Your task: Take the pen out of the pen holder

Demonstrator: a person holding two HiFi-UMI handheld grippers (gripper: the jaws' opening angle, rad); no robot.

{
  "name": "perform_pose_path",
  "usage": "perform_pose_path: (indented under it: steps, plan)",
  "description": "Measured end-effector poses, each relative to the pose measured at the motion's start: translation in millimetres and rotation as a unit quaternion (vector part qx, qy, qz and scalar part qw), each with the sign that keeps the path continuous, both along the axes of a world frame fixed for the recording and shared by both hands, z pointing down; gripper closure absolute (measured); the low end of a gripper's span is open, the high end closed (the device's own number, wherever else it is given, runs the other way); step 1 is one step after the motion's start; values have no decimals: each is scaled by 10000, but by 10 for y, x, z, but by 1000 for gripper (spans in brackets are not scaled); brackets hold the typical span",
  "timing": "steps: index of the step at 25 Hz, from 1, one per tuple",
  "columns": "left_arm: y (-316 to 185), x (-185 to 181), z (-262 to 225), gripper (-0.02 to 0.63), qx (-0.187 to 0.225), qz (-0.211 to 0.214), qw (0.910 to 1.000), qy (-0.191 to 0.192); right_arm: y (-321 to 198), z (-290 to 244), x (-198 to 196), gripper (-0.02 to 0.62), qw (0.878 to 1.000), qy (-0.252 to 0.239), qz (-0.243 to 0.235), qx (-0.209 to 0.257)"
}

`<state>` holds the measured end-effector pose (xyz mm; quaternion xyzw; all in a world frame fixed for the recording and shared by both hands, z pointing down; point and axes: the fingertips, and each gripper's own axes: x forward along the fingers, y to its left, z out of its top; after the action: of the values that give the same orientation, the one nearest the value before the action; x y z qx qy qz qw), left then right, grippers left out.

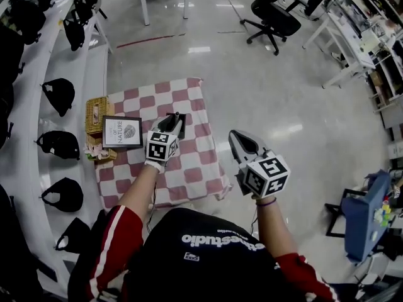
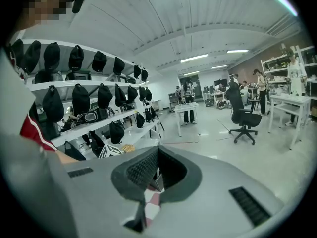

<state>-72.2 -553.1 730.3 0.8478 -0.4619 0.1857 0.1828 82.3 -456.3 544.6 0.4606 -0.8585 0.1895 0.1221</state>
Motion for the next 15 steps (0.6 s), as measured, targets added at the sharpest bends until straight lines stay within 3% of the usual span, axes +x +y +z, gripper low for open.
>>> perform_pose_path:
  steps: [15]
  plan:
    - [-344, 45, 571, 463, -352, -215, 9980, -476, 58, 173, 238, 595, 9987, 98, 398, -289]
